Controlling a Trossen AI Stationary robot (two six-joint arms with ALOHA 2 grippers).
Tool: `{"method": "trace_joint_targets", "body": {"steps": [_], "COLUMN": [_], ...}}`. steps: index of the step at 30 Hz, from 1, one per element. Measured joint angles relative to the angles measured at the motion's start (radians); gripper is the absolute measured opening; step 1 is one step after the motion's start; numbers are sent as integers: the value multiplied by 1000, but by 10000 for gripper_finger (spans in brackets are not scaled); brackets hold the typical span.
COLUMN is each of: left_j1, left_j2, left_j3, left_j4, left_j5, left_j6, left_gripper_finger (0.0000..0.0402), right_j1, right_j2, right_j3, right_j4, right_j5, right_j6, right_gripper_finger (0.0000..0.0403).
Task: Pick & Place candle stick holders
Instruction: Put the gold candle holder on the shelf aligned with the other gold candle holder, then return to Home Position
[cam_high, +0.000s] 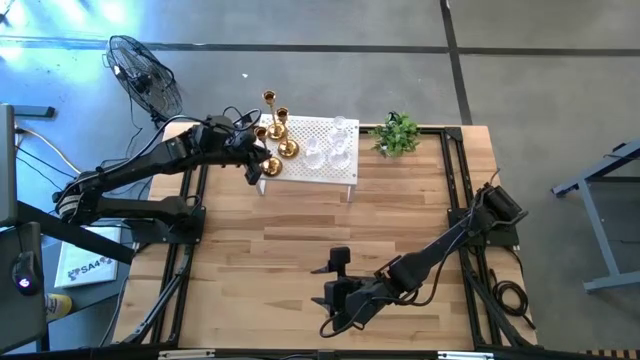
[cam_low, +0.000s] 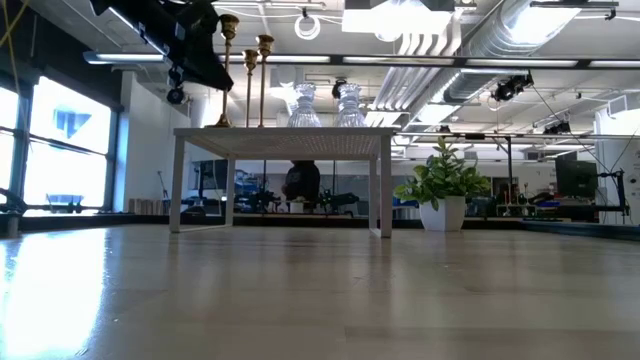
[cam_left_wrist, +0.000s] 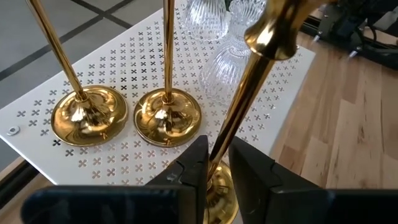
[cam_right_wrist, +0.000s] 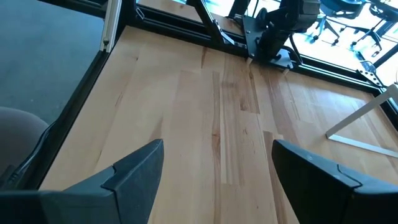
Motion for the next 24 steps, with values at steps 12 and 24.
{"method": "trace_joint_targets", "body": {"steps": [12,24], "left_j1": [0,0], "left_j2": [-36,-180], "left_j3": [1,1], "left_j4": [-59,-277], "left_j5": [-41,-18], "left_j6": [-18,-19], "left_gripper_finger": [157,175], "right_j1": [1,1], "right_j2": [0,0], "right_j3": [0,0], "right_j4": [0,9], "right_j5": [-55,-55], "right_j6": [0,3], "right_gripper_finger": [291,291]}}
